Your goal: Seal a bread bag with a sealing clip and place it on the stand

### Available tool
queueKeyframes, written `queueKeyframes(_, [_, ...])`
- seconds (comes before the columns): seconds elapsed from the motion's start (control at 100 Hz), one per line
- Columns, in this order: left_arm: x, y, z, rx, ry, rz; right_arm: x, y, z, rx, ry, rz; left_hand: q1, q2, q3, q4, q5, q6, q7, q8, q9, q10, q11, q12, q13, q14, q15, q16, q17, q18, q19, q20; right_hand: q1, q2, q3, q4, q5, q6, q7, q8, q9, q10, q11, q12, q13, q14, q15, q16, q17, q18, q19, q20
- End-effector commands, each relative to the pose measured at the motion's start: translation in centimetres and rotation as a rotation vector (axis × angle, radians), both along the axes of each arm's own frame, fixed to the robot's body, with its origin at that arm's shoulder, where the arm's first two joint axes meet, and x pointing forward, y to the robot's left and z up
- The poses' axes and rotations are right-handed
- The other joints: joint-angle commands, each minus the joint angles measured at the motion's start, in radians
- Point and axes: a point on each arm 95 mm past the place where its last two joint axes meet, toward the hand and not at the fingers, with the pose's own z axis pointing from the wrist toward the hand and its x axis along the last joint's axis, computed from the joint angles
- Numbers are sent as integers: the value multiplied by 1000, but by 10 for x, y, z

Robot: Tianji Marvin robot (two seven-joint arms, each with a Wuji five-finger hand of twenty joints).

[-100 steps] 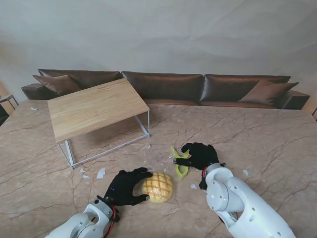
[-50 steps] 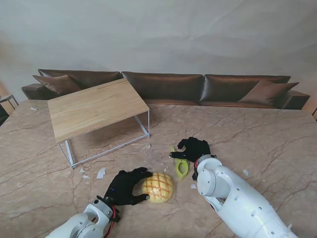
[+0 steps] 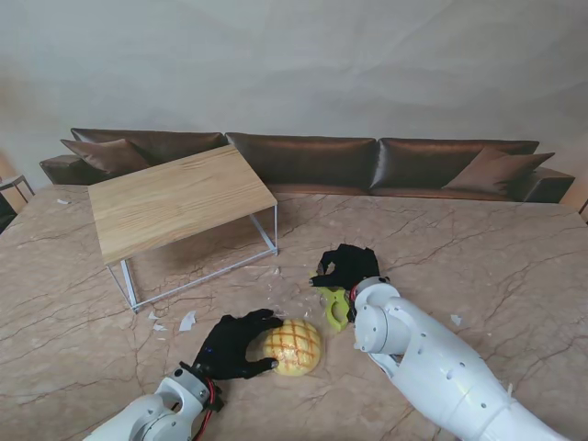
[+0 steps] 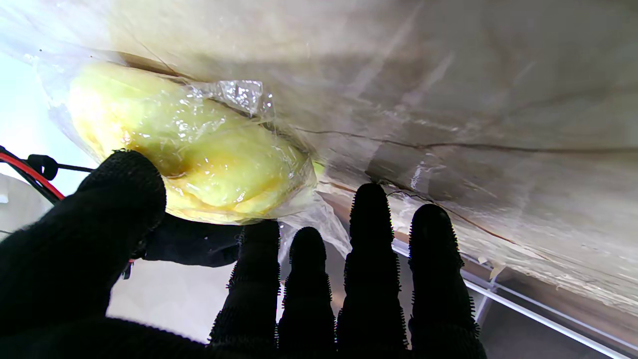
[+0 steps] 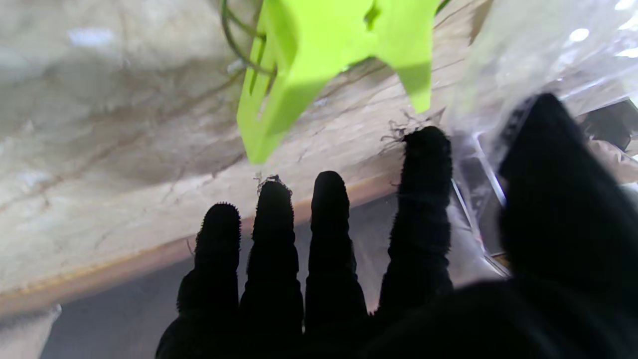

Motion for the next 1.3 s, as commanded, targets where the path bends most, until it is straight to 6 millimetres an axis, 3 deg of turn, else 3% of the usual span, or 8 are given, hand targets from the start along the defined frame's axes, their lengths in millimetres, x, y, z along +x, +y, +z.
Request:
queueKeyframes(0.0, [-11, 2, -16, 16, 45, 0, -1, 6, 2, -4, -16, 19, -25, 16, -18, 4, -1, -8, 12, 11, -5, 1, 11, 3, 25, 16, -5, -13, -11, 2, 15, 16, 100, -16, -30, 2, 63, -96, 110, -56, 28, -29, 20, -10, 15, -35, 13, -5, 8, -9, 26, 13])
queueKeyframes(0.05, [-11, 2, -16, 15, 44, -1, -1, 7, 3, -1, -33, 20, -25, 15, -19, 4, -2, -7, 11, 11, -5, 3, 10, 3, 22, 18, -7, -15, -12, 4, 14, 16, -90, -160, 637, -196, 119, -99, 134, -44, 41, -38, 27, -13, 7, -44, 21, -7, -1, -16, 34, 14])
queueKeyframes(0.11, [-10, 2, -16, 14, 43, -2, -1, 7, 4, -9, -53, 30, -30, 20, -23, 3, -3, -8, 11, 11, -9, 0, 8, 2, 11, 19, -16, -19, -17, 3, 10, 15, -119, -172, 781, -234, 135, -58, 136, 5, 44, -46, 38, -10, -5, -53, 23, -12, -4, -21, 40, 17])
queueKeyframes(0.43, [-12, 23, 4, -89, 1, 69, -14, 7, 20, 8, -126, 98, -49, 66, -80, 9, 1, -10, 17, 13, -20, 2, -1, -5, -120, -24, -195, -217, -120, 8, -185, -74, -109, -10, 759, -237, 43, -31, 55, 389, -26, -72, 78, 50, -100, -92, 39, -21, -72, -72, 23, 37])
queueKeyframes(0.65, [-1, 47, 26, -246, -1, 219, -27, 6, 27, 52, -274, 115, -34, 60, -66, 17, 27, 59, 48, 31, 37, 42, 15, 4, -59, 2, -155, -215, -60, -13, -147, -79, -115, 4, 749, -236, 25, -63, 47, 424, -3, -96, 104, 74, -85, -102, 67, -6, -65, -74, 45, 64])
queueKeyframes(0.96, [34, 41, 31, -380, 234, 280, -53, 11, 35, 99, -425, 148, -60, -116, 45, -50, -101, 265, -143, -73, -107, 179, 28, 14, -155, 14, -187, -282, -100, -67, -202, -193, -124, 12, 747, -237, 13, -83, 53, 420, 7, -105, 107, 78, -73, -109, 74, -5, -48, -69, 57, 75])
queueKeyframes(1.2, [54, 17, 32, -488, 293, 284, -67, 17, 42, 118, -489, 178, -87, -176, 105, -80, -119, 270, -48, -23, -75, 184, 63, 32, -139, 23, -158, -270, -116, -47, -187, -161, -129, 16, 746, -238, 9, -89, 57, 413, 9, -107, 101, 75, -70, -113, 70, -8, -48, -66, 54, 75])
queueKeyframes(1.29, [60, 12, 35, -516, 295, 278, -71, 18, 44, 127, -502, 186, -97, -196, 116, -87, -105, 215, 66, 39, -10, 137, 84, 44, -116, 15, -143, -243, -122, -36, -180, -127, -129, 16, 746, -237, 9, -93, 58, 412, 11, -108, 99, 74, -71, -115, 67, -10, -48, -65, 53, 75])
